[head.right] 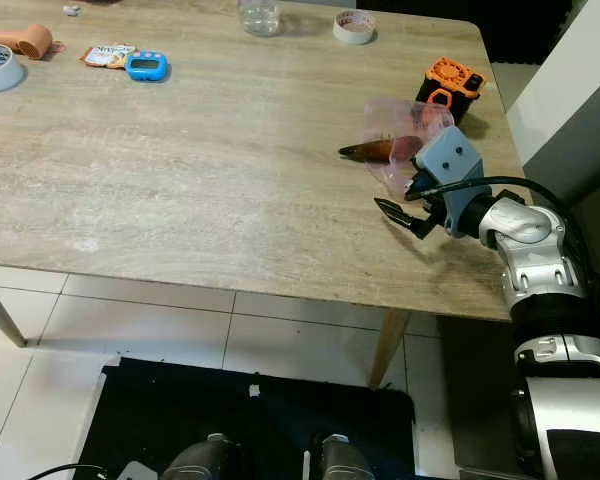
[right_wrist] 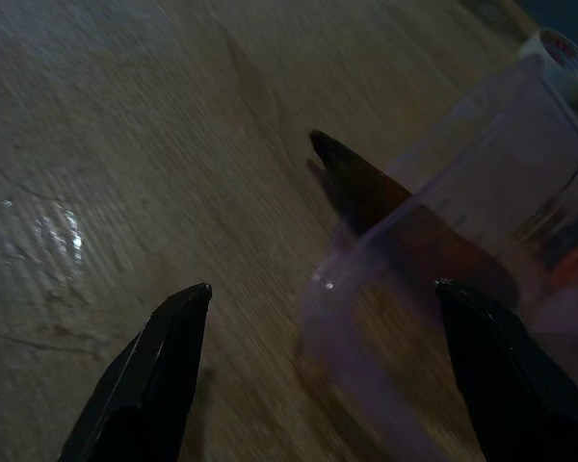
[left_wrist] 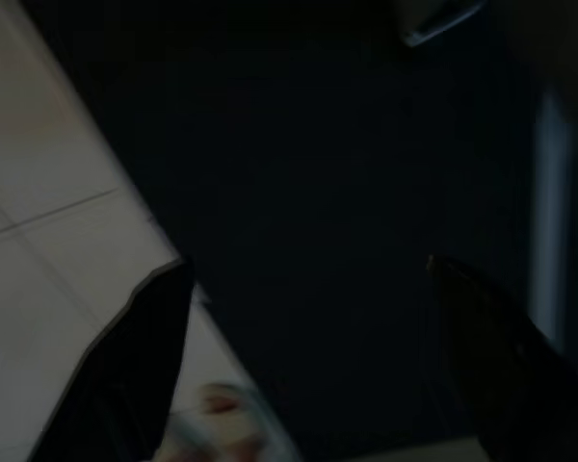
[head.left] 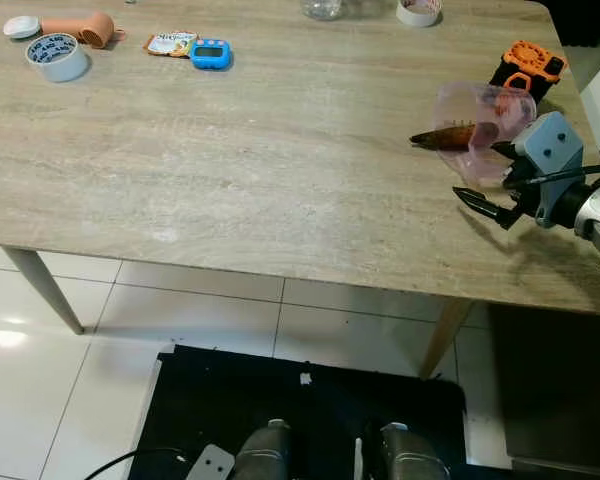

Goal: Restocking fridge

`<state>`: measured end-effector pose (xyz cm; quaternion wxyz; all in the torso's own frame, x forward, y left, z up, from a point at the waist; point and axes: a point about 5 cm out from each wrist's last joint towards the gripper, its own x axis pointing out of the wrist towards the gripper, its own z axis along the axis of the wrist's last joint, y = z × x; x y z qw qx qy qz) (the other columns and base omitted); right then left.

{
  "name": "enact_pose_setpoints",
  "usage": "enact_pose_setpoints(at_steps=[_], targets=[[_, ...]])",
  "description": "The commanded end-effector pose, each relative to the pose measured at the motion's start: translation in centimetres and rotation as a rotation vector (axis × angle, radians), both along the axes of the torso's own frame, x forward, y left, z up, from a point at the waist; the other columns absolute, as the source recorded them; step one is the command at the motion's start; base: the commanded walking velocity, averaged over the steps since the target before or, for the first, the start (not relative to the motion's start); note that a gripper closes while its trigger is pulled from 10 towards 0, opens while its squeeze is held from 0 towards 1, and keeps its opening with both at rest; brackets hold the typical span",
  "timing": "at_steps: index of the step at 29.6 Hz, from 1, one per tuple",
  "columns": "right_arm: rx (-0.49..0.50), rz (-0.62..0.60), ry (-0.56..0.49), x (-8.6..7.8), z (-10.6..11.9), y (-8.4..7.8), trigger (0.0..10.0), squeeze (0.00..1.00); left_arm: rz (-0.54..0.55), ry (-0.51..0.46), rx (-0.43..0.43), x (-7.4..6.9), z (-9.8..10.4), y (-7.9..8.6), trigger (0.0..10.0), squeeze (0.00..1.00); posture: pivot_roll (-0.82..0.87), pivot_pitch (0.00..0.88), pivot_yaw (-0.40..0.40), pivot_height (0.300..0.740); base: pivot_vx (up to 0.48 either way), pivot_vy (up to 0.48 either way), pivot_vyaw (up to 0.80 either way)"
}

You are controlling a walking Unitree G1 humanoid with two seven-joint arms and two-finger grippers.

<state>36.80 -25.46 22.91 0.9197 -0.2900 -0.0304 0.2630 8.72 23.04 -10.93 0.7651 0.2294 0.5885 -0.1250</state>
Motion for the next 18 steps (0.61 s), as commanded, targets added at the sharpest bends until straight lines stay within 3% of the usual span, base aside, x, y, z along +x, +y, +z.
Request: enact_pose_setpoints(at_steps=[1,2,4,8,9,12,14,15,16,17,18], targets=[[-0.002,-0.030,-0.016,0.0,0.1,-0.6,10.0,0.00,-0.116,0.105,0.171,-2.2,0.2,2.9,10.0,0.00,0.01,0.272,-0.050,0.740,0.000,0.000,0.00],[-0.002,-0.030,-0.016,0.0,0.1,-0.6,10.0,0.00,-0.116,0.105,0.171,-2.2,0.2,2.9,10.0,0.00,0.01,0.272,-0.050,0.740,0.000,0.000,0.00],[-0.002,-0.047,-0.027,0.0,0.2,-0.7,10.0,0.00,-0.138,0.094,0.289,-1.7,1.0,5.0,10.0,0.00,0.01,0.272,-0.050,0.740,0.000,0.000,0.00],[0.001,-0.055,-0.033,0.0,0.2,-0.8,10.0,0.00,-0.078,0.053,0.329,-1.2,1.4,5.9,10.0,0.00,0.01,0.272,-0.050,0.740,0.000,0.000,0.00],[0.004,-0.058,-0.040,0.0,0.2,-0.8,10.0,0.00,0.040,-0.023,0.321,-0.4,1.7,6.2,10.0,0.00,0.01,0.272,-0.050,0.740,0.000,0.000,0.00],[0.006,-0.059,-0.045,0.0,0.3,-0.8,10.0,0.00,0.126,-0.079,0.315,0.2,2.0,6.4,10.0,0.00,0.01,0.276,-0.049,0.740,0.000,0.000,0.00],[0.012,-0.064,-0.058,0.0,0.4,-0.9,10.0,0.00,0.237,-0.184,0.312,1.5,2.5,6.6,10.0,0.00,0.01,0.278,-0.048,0.740,0.000,0.000,0.00],[0.017,-0.067,-0.065,0.0,0.5,-1.0,10.0,0.00,0.322,-0.248,0.256,2.3,2.5,6.1,10.0,0.00,0.00,0.279,-0.049,0.740,0.000,0.000,0.00],[0.012,-0.069,-0.068,-0.1,0.4,-1.0,10.0,0.00,0.420,-0.298,0.143,3.1,2.4,5.0,10.0,0.00,0.00,0.280,-0.050,0.740,0.000,0.000,0.00],[0.012,-0.069,-0.068,-0.1,0.4,-1.0,10.0,0.00,0.420,-0.298,0.143,3.1,2.4,5.0,10.0,0.00,0.00,0.280,-0.050,0.740,0.000,0.000,0.00],[0.007,-0.071,-0.069,-0.1,0.4,-1.1,10.0,0.00,0.483,-0.329,0.065,3.6,2.3,4.2,10.0,0.00,0.00,0.280,-0.050,0.740,0.000,0.000,0.00]])
